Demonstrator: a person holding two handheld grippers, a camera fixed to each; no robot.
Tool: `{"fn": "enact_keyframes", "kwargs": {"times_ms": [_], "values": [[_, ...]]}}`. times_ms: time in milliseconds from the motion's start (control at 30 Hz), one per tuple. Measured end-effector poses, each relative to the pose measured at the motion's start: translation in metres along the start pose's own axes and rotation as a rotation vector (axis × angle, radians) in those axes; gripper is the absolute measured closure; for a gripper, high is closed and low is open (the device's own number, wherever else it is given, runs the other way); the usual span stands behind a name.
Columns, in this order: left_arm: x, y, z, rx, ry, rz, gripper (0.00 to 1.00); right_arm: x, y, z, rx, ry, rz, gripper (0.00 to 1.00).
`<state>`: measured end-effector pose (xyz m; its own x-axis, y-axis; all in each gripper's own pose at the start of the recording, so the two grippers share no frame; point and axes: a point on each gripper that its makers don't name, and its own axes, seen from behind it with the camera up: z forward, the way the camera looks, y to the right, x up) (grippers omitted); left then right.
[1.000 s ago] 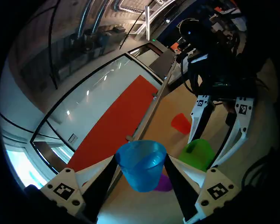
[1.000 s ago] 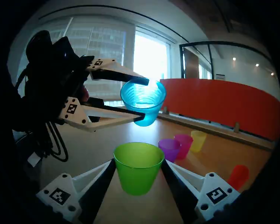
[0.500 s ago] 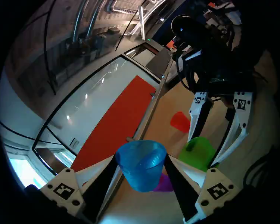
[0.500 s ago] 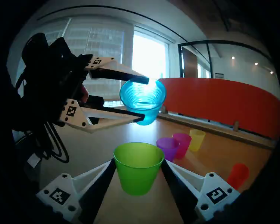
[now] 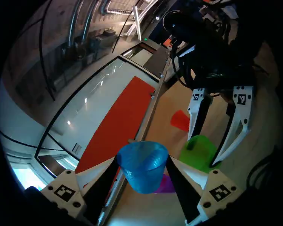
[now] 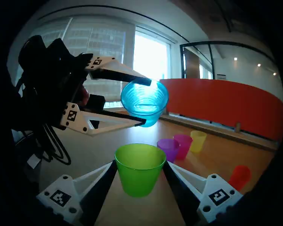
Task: Pour water
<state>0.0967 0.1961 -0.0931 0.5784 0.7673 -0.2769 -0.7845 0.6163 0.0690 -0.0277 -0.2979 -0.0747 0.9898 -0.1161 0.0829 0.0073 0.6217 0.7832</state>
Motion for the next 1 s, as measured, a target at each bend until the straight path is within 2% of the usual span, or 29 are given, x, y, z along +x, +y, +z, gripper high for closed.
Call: {"fn": "enact_keyframes", "kwargs": {"times_ms": [700,1000], "values": [[0.0034,0.0014,0.0034,-0.006,-0.009,0.089,0.13,0.0001,0.0071,-0.0038,-0.019,0.0,-0.02,0.09],[0.0053,0.0028,0.0013,-0.007,-0.008,0.098,0.13,0.0005,0.0076,-0.0047,-0.019,0.001,-0.02,0.09]]}}
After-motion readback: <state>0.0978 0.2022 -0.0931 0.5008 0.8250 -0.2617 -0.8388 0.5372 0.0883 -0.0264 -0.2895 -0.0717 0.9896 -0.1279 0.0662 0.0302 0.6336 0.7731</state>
